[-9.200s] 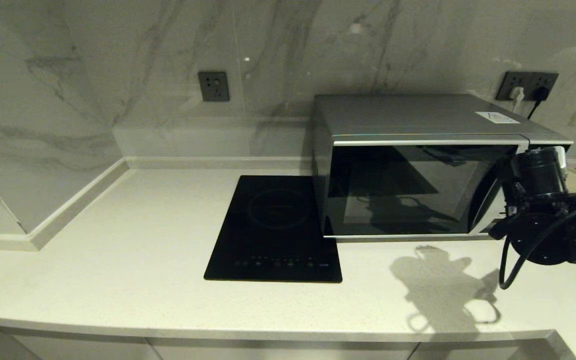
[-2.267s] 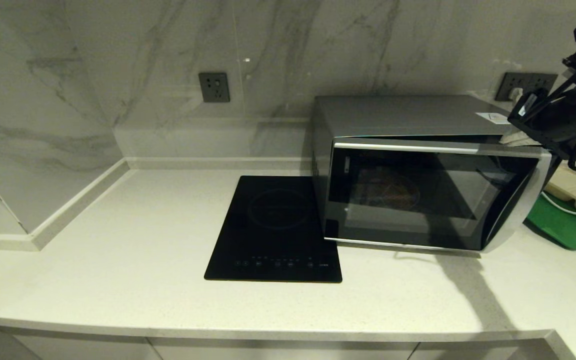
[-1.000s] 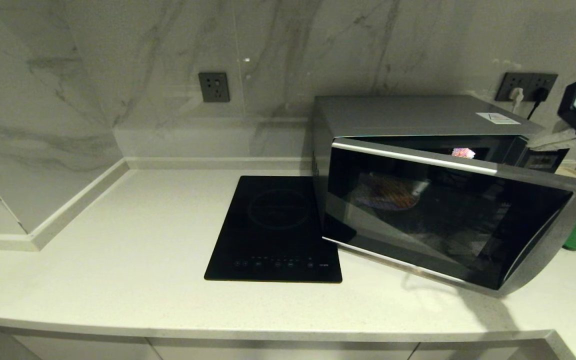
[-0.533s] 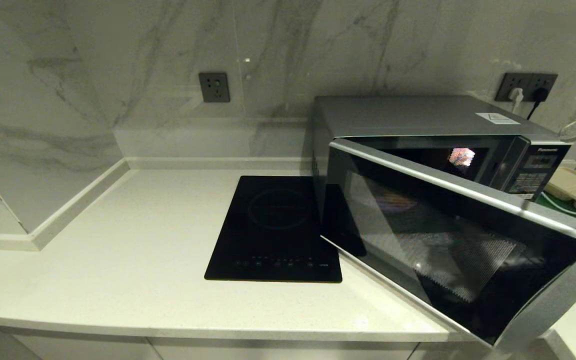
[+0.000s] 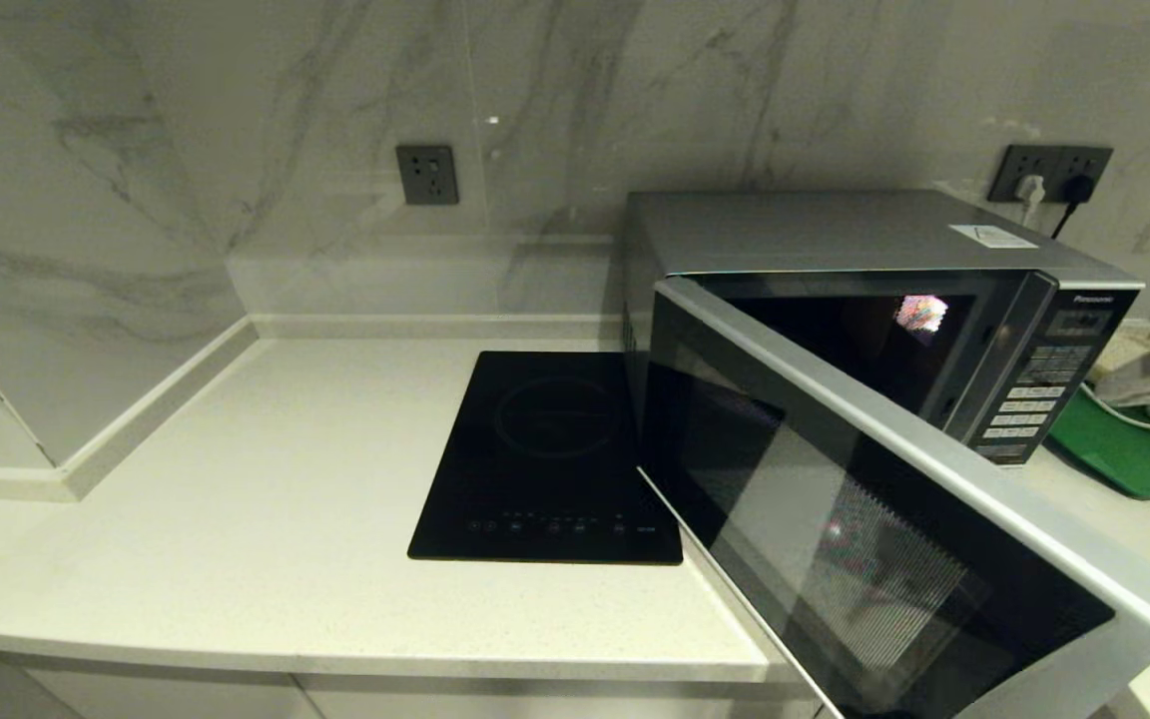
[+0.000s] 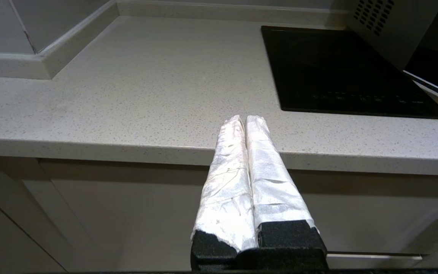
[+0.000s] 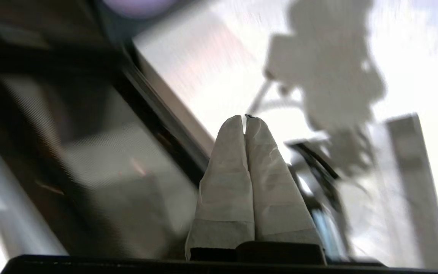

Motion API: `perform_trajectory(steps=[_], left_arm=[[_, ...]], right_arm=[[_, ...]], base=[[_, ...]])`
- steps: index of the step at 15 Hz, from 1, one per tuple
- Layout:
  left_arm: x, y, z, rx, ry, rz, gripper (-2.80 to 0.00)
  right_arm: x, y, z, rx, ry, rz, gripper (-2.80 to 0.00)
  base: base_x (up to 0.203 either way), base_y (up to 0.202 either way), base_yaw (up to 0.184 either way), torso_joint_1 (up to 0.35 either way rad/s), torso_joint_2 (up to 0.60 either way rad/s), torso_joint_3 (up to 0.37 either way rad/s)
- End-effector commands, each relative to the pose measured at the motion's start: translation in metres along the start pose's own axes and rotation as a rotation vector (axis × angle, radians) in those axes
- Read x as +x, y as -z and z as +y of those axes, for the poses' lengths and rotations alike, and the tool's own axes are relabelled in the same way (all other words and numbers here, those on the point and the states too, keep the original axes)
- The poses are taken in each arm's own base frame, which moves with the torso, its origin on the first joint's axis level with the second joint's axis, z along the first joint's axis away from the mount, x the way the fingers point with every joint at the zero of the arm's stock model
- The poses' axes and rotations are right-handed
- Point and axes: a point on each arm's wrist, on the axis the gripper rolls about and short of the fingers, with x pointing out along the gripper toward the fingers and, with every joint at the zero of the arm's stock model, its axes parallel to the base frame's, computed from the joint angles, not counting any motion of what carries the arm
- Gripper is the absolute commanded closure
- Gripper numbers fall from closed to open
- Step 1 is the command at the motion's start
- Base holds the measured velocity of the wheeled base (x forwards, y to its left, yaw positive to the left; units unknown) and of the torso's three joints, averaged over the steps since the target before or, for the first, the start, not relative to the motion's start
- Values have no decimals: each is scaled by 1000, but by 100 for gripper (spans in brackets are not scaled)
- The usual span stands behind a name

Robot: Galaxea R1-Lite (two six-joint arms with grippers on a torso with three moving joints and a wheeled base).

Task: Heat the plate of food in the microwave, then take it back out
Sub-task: Open the microwave oven

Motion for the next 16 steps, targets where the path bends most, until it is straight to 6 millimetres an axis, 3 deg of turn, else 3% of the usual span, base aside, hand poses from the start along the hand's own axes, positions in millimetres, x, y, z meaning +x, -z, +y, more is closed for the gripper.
perform_trajectory(steps=[1, 5, 8, 10, 13, 16], left_arm=[[0, 0, 0, -1, -1, 0, 0], [0, 0, 0, -1, -1, 0, 0], [0, 0, 0, -1, -1, 0, 0], [0, 0, 0, -1, -1, 0, 0], [0, 0, 0, -1, -1, 0, 0], [0, 0, 0, -1, -1, 0, 0]], right_arm=[[12, 24, -8, -70, 25, 106, 0], [16, 61, -6, -313, -1, 217, 0], [29, 69, 15, -372, -38, 255, 0], [58, 66, 40, -316, 40, 207, 0], [122, 59, 79, -143, 261, 34, 0], [162, 56, 114, 49, 274, -48, 0]], base=[[0, 0, 0, 0, 0, 0], [0, 0, 0, 0, 0, 0], [0, 0, 0, 0, 0, 0], [0, 0, 0, 0, 0, 0], [0, 0, 0, 0, 0, 0], [0, 0, 0, 0, 0, 0]])
